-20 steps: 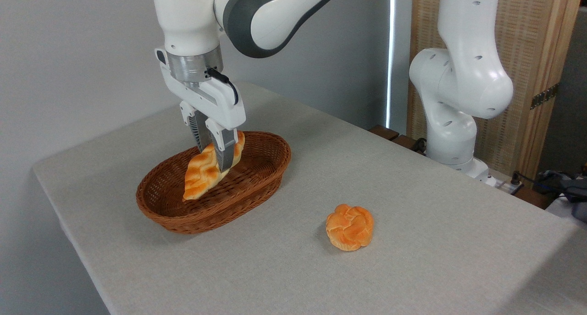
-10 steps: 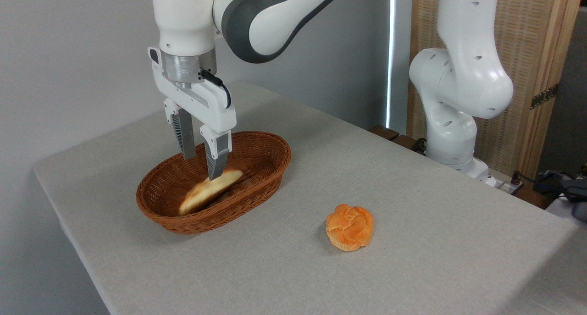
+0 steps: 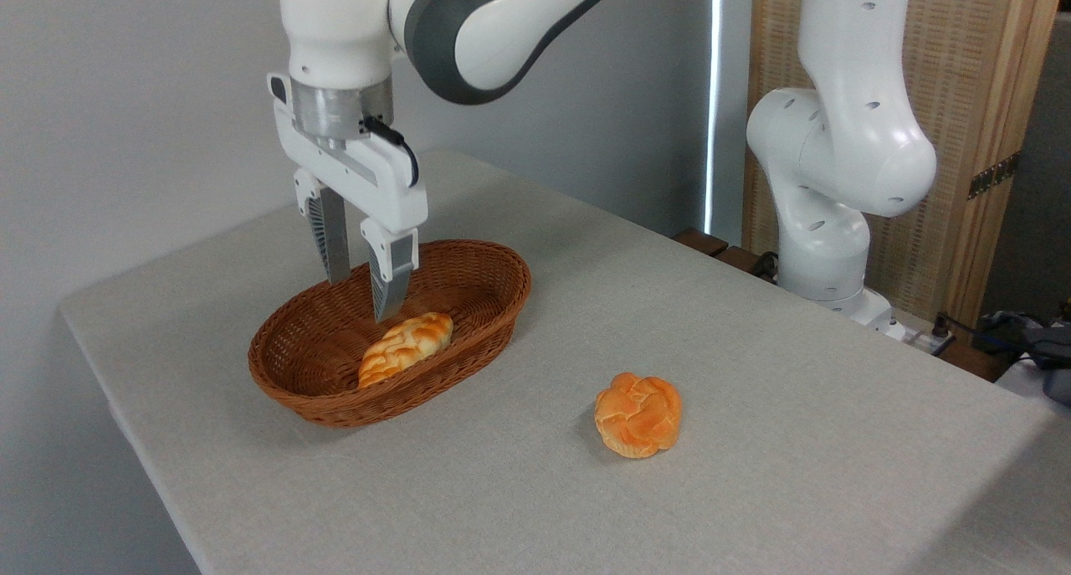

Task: Put bread into the basket
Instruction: 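Open the gripper to release the loaf and raise it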

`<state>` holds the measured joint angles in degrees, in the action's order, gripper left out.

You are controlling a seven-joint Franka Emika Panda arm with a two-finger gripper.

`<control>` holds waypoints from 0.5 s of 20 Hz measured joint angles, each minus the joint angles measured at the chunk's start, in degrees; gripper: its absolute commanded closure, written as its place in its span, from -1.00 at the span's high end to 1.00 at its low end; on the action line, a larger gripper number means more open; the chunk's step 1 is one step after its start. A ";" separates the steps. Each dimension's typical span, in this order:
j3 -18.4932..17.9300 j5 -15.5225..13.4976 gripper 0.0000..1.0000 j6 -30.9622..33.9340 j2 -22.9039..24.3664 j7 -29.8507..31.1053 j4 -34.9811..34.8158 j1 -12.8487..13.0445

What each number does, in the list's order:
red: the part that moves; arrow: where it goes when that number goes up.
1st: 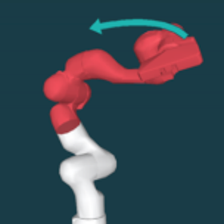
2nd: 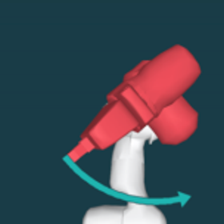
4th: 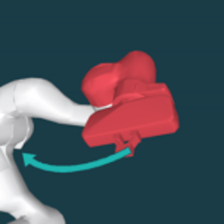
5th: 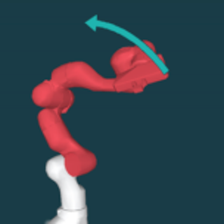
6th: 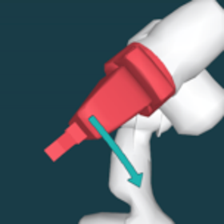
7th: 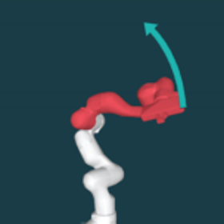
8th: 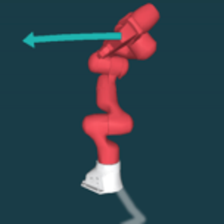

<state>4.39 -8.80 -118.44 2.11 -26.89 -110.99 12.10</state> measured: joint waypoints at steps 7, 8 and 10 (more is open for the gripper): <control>-0.36 0.42 1.00 9.95 4.30 -1.67 3.58 -3.67; -0.39 1.51 1.00 12.63 4.38 -2.93 5.25 -4.68; -0.50 4.94 1.00 17.10 4.46 -4.71 8.35 -6.16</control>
<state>3.89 -3.86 -101.34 6.58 -31.59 -102.64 5.94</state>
